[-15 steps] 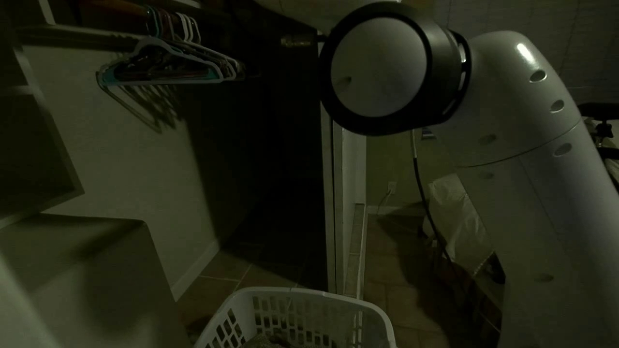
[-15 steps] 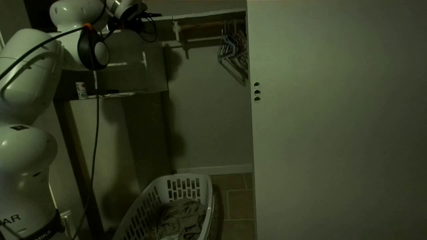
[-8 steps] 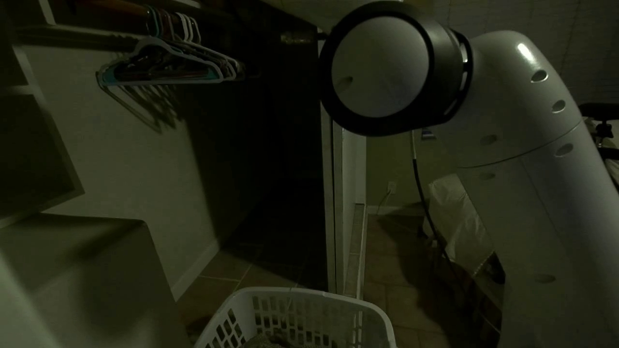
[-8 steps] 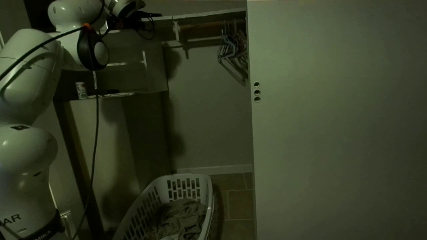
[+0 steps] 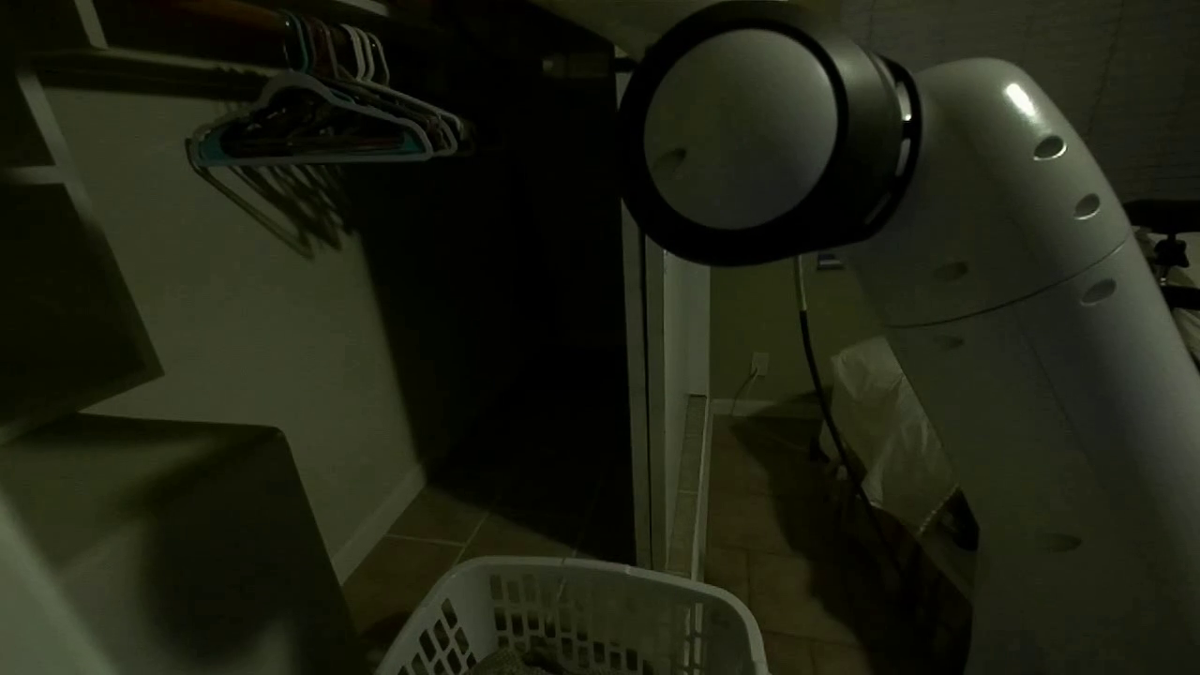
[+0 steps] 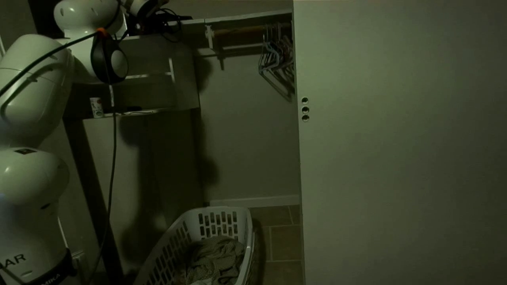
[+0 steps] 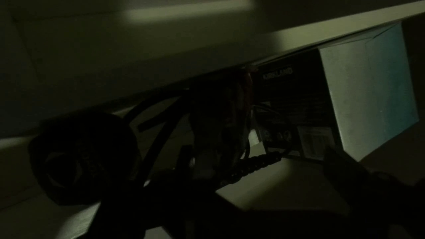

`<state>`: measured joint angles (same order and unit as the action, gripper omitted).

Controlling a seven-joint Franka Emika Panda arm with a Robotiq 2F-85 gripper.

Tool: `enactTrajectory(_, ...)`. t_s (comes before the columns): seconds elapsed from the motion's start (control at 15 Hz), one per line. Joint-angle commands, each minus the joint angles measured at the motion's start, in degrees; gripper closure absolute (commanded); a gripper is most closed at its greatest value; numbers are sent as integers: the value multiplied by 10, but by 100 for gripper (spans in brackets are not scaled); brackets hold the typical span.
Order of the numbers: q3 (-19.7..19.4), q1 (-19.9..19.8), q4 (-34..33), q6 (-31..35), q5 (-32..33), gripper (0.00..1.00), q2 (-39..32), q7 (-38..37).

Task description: Put the packet on top of the shelves

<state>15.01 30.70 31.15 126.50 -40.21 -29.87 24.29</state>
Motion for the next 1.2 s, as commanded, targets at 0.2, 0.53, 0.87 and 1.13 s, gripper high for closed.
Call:
enactTrajectory(0.2, -12, 15, -23, -2, 32, 0, -12, -1)
enactTrajectory(0.53, -17, 25, -30, 3, 61, 0, -15, 29)
enactTrajectory(0.87, -10, 33, -39, 10, 69, 0, -17, 86)
enactTrajectory(1.13, -12, 37, -43, 17, 68, 0, -13, 122)
